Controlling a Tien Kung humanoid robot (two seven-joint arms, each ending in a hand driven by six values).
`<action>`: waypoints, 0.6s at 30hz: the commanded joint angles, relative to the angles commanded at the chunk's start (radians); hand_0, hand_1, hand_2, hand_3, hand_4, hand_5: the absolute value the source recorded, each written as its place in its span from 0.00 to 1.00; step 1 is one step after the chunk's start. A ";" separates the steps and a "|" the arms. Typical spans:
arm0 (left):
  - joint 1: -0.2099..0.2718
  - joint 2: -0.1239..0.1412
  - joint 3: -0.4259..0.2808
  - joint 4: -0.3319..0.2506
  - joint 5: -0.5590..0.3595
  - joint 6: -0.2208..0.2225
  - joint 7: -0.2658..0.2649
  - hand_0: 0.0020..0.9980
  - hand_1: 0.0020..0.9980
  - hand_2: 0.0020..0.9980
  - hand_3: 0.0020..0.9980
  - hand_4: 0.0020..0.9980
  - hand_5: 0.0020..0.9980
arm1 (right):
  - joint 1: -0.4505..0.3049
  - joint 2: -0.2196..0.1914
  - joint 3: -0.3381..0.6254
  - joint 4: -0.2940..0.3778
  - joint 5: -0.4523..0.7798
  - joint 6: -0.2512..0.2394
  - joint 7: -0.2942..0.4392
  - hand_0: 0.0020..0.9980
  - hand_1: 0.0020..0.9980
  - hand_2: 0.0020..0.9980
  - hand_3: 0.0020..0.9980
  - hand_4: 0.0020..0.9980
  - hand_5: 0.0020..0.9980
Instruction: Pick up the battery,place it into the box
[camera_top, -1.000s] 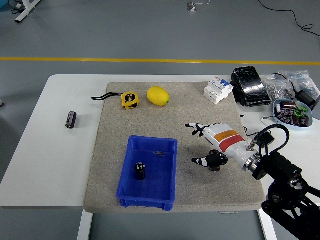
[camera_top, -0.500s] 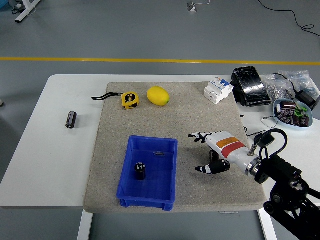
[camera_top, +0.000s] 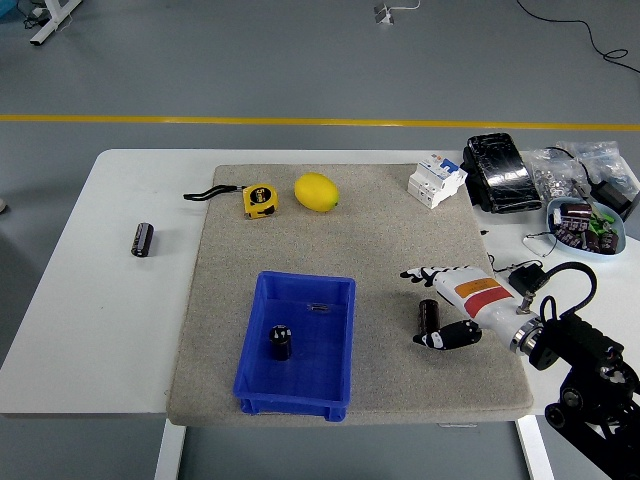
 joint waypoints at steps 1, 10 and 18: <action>0.000 0.000 -0.001 0.000 0.002 -0.001 0.001 0.68 0.62 0.67 0.64 0.66 0.68 | -0.001 0.000 -0.001 0.000 0.001 0.000 0.000 0.63 0.70 0.78 0.82 0.96 0.30; 0.000 -0.002 -0.004 -0.001 0.011 -0.004 0.004 0.68 0.62 0.67 0.65 0.66 0.68 | -0.011 0.004 -0.009 -0.018 0.011 -0.004 0.003 0.60 0.68 0.78 0.81 0.97 0.30; -0.003 -0.003 0.000 -0.001 0.004 -0.003 0.001 0.68 0.63 0.67 0.65 0.66 0.68 | -0.011 0.005 -0.003 -0.050 0.032 -0.022 0.003 0.49 0.61 0.72 0.80 0.96 0.30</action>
